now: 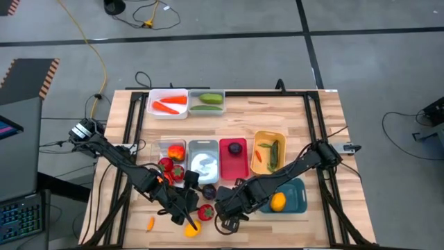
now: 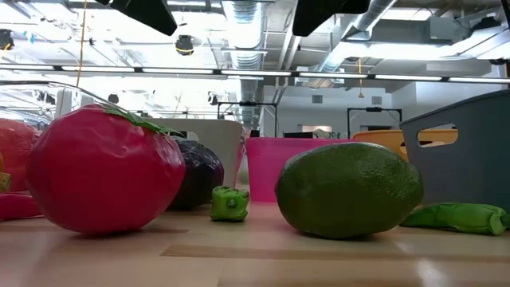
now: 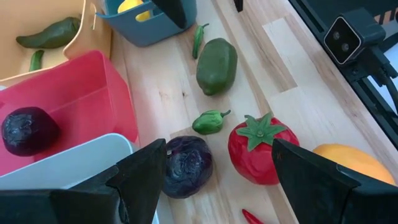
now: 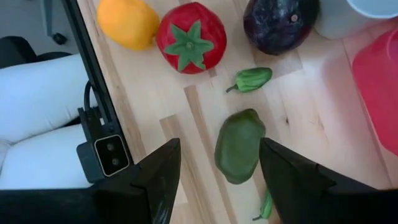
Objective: Sort produce into baskets
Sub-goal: Put the lime into the gray bin
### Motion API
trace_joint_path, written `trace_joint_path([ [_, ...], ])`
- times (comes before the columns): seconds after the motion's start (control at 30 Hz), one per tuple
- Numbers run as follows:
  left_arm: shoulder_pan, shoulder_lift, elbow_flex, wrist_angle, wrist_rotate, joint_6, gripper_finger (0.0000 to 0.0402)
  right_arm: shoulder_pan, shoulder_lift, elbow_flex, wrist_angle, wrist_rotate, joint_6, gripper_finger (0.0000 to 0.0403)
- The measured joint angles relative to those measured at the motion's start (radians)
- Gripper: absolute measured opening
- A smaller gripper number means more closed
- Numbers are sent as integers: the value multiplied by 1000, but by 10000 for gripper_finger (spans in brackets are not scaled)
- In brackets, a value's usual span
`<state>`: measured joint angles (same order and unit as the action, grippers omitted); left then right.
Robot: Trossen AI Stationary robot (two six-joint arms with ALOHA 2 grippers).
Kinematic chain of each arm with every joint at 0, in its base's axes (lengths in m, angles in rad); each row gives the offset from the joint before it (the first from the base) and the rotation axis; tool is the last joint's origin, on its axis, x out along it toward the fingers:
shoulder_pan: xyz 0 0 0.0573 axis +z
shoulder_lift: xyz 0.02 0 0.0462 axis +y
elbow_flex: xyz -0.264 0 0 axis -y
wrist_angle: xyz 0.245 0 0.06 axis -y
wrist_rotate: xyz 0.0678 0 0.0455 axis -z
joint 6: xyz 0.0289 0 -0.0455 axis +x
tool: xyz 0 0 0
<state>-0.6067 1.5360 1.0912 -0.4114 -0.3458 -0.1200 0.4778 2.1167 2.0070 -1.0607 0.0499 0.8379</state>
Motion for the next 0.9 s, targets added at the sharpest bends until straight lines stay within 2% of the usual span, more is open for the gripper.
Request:
trace_joint_path([
  [0.33,0,0,0,0,0,0,281,-36,0,0,-1,-52,-3,245],
  [0.9,0,1,0,0,-2,2,281,-76,0,0,-39,-25,-60,245],
])
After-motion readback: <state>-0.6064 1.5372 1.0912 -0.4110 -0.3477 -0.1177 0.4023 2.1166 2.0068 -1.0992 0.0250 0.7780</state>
